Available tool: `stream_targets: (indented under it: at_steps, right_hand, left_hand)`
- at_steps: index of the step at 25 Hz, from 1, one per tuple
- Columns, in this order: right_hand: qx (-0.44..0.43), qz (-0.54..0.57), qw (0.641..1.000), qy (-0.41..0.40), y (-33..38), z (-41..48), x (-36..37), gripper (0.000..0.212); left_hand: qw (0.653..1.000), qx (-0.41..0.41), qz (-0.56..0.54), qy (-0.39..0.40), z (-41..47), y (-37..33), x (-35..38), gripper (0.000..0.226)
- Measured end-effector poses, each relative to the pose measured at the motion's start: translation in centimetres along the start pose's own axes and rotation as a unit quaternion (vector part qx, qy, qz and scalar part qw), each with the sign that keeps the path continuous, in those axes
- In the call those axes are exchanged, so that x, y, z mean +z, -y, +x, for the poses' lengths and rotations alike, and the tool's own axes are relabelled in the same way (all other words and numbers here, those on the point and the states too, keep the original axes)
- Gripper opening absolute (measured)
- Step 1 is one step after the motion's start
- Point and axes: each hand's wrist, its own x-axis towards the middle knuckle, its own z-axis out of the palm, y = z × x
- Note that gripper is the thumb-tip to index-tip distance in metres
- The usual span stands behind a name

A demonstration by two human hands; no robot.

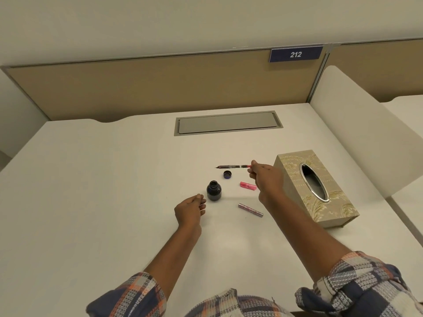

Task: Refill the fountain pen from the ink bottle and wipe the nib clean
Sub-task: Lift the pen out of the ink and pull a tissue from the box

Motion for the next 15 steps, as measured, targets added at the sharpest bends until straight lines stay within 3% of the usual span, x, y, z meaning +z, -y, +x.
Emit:
stream_targets:
  at_steps: [4, 8, 15]
  right_hand:
    - [0.095, 0.095, 0.991, -0.014, -0.3, -0.6, -0.2, 0.017]
    - [0.144, 0.137, 0.980, -0.018, -0.8, -1.2, -0.5, 0.019]
    - [0.148, 0.162, 0.976, -0.013, -1.3, -2.2, -1.5, 0.016]
  left_hand:
    - [0.996, 0.000, -0.006, 0.086, -1.9, -0.8, 2.4, 0.005]
    - [0.986, 0.006, -0.034, 0.163, -3.6, -1.5, 5.1, 0.014]
    - [0.979, -0.014, -0.126, 0.160, -4.8, -2.2, 8.5, 0.015]
